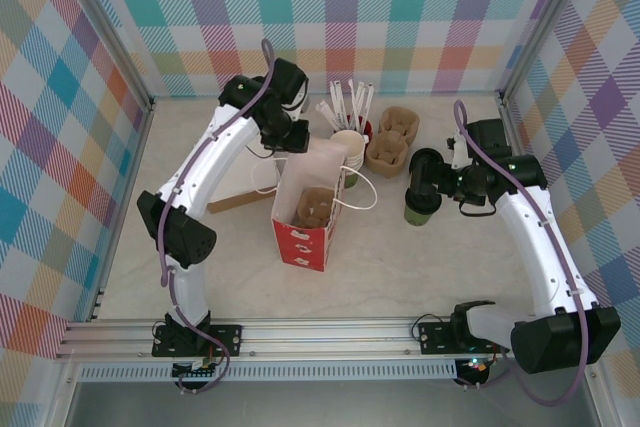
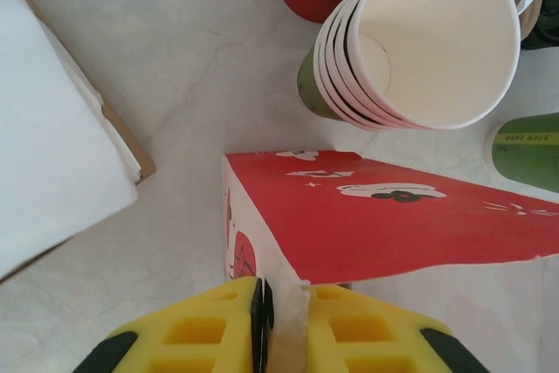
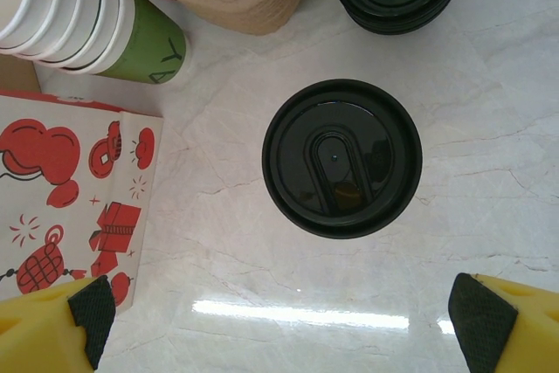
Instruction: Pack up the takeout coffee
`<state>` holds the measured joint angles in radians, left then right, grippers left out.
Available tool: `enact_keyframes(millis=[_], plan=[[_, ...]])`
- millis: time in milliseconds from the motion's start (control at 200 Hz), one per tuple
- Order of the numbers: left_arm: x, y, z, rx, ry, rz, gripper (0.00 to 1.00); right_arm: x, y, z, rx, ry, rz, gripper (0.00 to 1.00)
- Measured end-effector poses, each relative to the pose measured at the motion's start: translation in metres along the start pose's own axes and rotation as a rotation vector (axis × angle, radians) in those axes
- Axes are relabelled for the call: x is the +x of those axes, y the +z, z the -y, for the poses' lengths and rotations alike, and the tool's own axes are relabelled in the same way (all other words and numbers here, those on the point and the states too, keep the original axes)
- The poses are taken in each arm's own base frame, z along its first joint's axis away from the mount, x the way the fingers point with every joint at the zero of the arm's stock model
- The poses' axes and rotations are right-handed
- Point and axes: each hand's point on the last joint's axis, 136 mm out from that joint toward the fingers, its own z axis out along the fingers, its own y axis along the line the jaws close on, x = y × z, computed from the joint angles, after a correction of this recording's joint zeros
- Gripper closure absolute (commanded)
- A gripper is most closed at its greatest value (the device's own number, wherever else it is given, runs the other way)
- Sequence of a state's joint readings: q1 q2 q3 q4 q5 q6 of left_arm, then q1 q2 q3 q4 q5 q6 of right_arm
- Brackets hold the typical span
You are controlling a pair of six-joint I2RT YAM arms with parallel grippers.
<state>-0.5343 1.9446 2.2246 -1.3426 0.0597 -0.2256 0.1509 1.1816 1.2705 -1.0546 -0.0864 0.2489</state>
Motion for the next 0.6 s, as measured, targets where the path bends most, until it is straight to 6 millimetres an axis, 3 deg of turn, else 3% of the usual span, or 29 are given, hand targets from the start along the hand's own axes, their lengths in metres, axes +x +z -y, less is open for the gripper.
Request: enact_keyframes(millis=[200, 400, 600], plan=[[0.007, -0.018, 0.000, 0.010, -0.086, 0.008, 1.00, -0.001, 0.002, 0.005, 0.026, 0.008, 0.009, 0.00], [0.021, -0.025, -0.008, 0.005, -0.181, 0.000, 1.00, 0.001, 0.006, 0.009, 0.047, 0.027, 0.000, 0.00], [0.029, -0.017, -0.032, 0.008, -0.363, 0.008, 1.00, 0.000, 0.012, 0.012, 0.059, 0.037, -0.013, 0.00]])
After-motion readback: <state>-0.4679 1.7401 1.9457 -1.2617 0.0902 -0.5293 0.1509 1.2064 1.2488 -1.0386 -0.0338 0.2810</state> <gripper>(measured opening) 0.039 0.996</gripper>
